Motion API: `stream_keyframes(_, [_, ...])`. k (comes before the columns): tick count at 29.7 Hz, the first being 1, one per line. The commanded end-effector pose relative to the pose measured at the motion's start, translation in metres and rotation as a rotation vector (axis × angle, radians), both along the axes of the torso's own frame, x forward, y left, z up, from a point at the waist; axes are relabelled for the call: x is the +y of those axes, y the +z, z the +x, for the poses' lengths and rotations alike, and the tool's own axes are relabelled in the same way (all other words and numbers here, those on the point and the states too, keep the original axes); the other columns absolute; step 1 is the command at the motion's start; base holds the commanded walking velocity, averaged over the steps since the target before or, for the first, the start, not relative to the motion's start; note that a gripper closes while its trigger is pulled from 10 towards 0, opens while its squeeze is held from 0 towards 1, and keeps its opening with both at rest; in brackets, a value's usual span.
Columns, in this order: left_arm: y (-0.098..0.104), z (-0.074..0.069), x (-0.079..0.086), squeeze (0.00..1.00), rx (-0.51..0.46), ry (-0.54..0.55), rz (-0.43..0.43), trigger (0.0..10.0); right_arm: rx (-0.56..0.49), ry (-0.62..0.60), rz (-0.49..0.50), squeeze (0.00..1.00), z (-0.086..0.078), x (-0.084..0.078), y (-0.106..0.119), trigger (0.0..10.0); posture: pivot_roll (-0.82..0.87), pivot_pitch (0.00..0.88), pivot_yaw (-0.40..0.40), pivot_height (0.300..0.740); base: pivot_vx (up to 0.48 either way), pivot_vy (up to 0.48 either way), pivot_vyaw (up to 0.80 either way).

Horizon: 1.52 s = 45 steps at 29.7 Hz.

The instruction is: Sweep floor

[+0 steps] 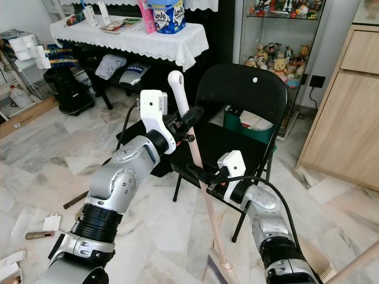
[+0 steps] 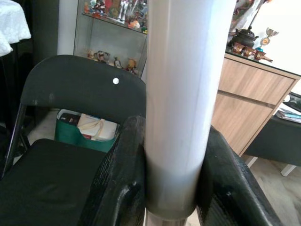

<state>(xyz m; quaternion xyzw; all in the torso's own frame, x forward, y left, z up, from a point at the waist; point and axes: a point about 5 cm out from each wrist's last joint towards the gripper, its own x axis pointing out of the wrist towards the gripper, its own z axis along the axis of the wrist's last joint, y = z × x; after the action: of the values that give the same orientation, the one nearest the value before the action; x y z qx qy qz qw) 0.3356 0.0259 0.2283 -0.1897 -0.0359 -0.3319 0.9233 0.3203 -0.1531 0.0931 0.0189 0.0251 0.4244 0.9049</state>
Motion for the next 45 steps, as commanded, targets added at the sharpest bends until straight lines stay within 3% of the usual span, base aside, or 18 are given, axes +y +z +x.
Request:
stream_keyframes(1, [0.016, -0.003, -0.003, 0.00, -0.049, -0.020, -0.055, 10.0, 0.013, 0.018, -0.003, 0.00, -0.003, 0.005, -0.004, 0.0, -0.09, 0.000, 0.132, 0.740, 0.000, 0.000, 0.00])
stream_keyframes(2, [0.016, -0.003, -0.003, 1.00, -0.051, -0.015, -0.055, 10.0, 0.013, 0.019, -0.003, 0.00, -0.003, 0.005, -0.004, 0.0, -0.09, 0.000, 0.131, 0.740, 0.000, 0.000, 0.00])
stream_keyframes(16, [0.017, -0.003, -0.003, 1.00, -0.056, -0.024, -0.059, 10.0, 0.014, 0.022, -0.004, 0.00, -0.002, 0.006, -0.003, 0.0, -0.09, 0.000, 0.130, 0.740, 0.000, 0.000, 0.00])
stream_keyframes(24, [0.018, -0.002, 0.002, 1.00, -0.093, -0.086, -0.065, 10.0, 0.012, 0.035, 0.003, 0.00, -0.003, 0.005, -0.002, 0.0, -0.09, 0.000, 0.130, 0.740, 0.000, 0.000, 0.00])
stream_keyframes(25, [0.018, -0.003, 0.004, 0.66, -0.105, -0.114, -0.068, 10.0, 0.011, 0.038, 0.007, 0.00, -0.003, 0.005, -0.001, 0.0, -0.09, 0.000, 0.130, 0.740, 0.000, 0.000, 0.00])
stream_keyframes(26, [0.016, -0.004, 0.006, 0.00, -0.127, -0.162, -0.054, 10.0, 0.010, 0.042, 0.013, 0.00, -0.004, 0.004, -0.001, 0.0, -0.09, 0.000, 0.131, 0.740, 0.000, 0.000, 0.00])
stream_keyframes(38, [0.012, -0.002, 0.030, 0.00, -0.204, -0.253, -0.009, 10.0, 0.011, 0.067, 0.025, 0.00, -0.007, 0.001, 0.001, 0.0, -0.09, 0.000, 0.128, 0.740, 0.000, 0.000, 0.00])
stream_keyframes(45, [0.008, -0.005, 0.031, 0.00, -0.214, -0.313, 0.003, 10.0, 0.010, 0.085, 0.031, 0.00, -0.008, 0.002, 0.002, 0.0, -0.09, 0.000, 0.128, 0.740, 0.000, 0.000, 0.00])
